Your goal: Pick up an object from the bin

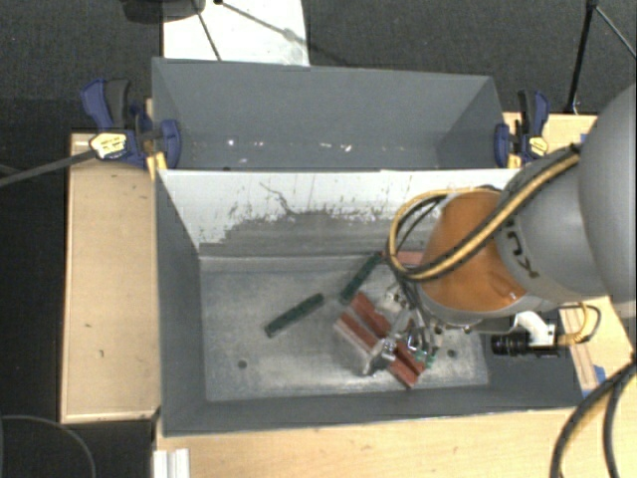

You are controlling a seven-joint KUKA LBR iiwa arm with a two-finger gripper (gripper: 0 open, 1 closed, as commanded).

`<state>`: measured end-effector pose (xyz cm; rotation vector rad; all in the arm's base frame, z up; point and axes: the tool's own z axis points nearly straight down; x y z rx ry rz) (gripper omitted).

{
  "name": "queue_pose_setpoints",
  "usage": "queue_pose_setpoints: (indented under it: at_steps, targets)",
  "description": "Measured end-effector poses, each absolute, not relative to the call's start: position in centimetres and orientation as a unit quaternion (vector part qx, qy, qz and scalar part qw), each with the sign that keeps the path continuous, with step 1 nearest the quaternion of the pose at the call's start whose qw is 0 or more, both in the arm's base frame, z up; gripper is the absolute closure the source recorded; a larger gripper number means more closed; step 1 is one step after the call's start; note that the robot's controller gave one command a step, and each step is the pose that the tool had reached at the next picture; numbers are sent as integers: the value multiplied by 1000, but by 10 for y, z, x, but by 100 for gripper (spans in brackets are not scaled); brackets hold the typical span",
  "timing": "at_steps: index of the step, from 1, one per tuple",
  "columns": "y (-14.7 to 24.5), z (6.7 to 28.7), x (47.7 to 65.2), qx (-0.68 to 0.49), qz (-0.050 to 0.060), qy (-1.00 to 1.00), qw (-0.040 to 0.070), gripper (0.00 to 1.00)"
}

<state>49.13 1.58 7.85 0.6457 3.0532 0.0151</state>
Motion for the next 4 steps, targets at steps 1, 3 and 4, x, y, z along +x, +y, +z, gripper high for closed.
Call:
queue_pose_setpoints:
  at_steps: [1, 3, 4]
  targets:
    - [2, 75, 490, 261, 4, 965, 9, 100]
    - [2, 77, 490, 260, 3, 966, 7, 100]
    - [2, 83, 488, 260, 1, 966, 2, 100]
